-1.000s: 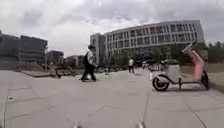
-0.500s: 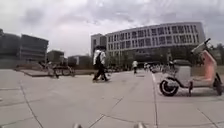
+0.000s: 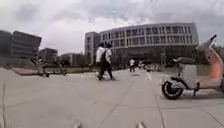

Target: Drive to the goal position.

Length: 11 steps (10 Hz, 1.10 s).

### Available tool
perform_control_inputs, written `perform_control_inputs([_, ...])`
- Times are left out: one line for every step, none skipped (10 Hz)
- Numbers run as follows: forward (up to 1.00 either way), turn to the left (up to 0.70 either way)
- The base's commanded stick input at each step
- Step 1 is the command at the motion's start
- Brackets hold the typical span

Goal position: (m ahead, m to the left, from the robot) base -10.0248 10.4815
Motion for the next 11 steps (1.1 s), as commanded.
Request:
perform_control_inputs([0.7,-0.04])
perform_control_inputs([0.7,0.06])
perform_control_inputs([0.7,0.12])
perform_control_inputs([0.7,0.14])
perform_control_inputs([0.7,0.14])
perform_control_inputs([0.7,0.14])
perform_control_inputs([0.7,0.14])
perform_control_inputs([0.7,0.14])
perform_control_inputs([0.7,0.14])
perform_control_inputs([0.7,0.14])
perform_control_inputs([0.7,0.14])
